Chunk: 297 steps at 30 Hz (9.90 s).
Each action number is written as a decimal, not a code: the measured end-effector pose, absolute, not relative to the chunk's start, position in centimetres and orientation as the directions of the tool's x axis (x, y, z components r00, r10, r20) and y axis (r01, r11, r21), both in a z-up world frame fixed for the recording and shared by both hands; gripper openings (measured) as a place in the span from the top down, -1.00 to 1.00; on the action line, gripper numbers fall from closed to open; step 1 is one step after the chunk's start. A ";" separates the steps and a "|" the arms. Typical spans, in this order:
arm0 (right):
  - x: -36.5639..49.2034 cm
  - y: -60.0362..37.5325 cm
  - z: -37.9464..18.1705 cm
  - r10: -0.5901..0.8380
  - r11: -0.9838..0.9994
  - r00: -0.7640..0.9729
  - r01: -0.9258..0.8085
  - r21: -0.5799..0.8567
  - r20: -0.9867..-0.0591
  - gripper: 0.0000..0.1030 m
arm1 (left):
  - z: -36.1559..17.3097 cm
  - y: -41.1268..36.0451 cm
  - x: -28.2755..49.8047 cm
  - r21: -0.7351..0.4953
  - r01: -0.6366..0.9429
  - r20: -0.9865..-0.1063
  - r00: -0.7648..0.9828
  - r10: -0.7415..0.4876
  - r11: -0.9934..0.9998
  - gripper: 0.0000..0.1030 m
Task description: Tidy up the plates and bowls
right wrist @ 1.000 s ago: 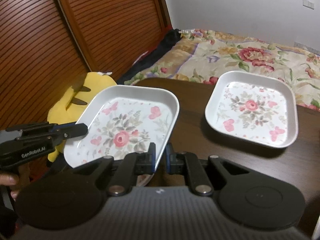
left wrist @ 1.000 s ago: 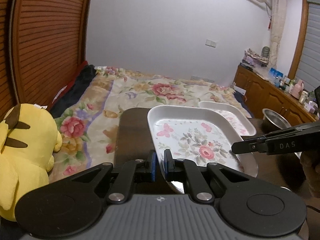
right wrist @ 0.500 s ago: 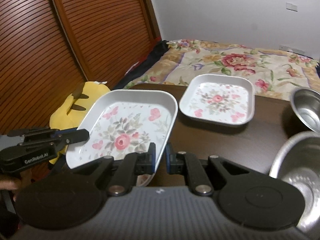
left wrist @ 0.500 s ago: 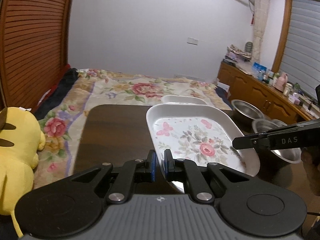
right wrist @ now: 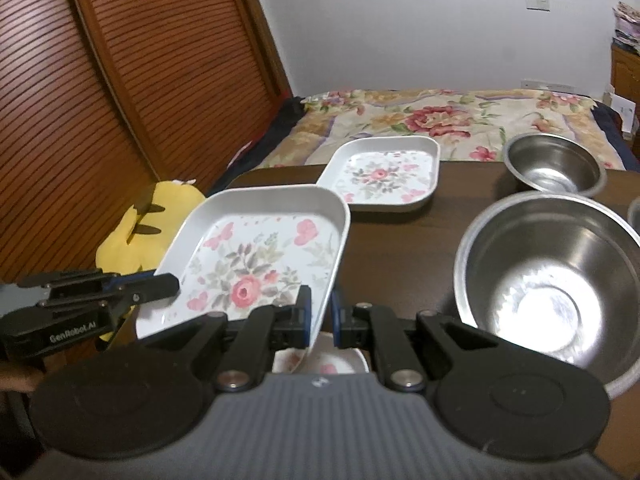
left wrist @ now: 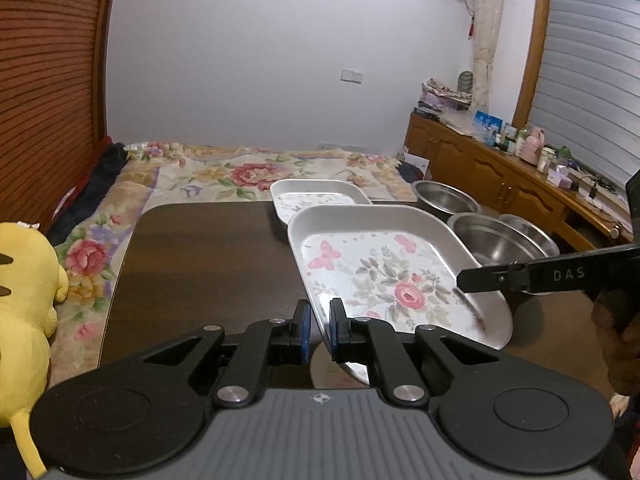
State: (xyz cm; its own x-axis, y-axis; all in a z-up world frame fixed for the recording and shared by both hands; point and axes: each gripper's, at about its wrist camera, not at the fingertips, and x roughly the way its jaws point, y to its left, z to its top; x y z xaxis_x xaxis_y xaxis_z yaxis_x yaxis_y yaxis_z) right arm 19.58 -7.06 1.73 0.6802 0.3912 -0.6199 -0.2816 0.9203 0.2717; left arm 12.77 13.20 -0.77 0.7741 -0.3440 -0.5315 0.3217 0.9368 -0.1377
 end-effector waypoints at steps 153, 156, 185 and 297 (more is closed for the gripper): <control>38.8 -10.0 0.2 0.312 0.941 0.573 -0.296 0.164 -0.758 0.21 | -4.0 9.7 35.9 -0.146 0.264 -0.645 0.705 -0.294 0.953 0.46; 39.3 -10.1 -0.2 0.303 0.943 0.562 -0.292 0.158 -0.769 0.23 | -4.4 9.6 36.0 -0.144 0.261 -0.654 0.699 -0.290 0.954 0.49; 39.9 -9.9 -1.4 0.355 0.924 0.482 -0.313 0.221 -0.801 0.77 | -3.4 10.3 33.6 -0.164 0.249 -0.657 0.694 -0.294 0.955 0.77; 13.7 -8.9 -2.7 0.387 0.921 0.738 -0.345 0.184 -0.553 0.72 | -4.2 11.9 8.0 -0.113 0.252 -0.608 0.748 -0.268 0.961 0.71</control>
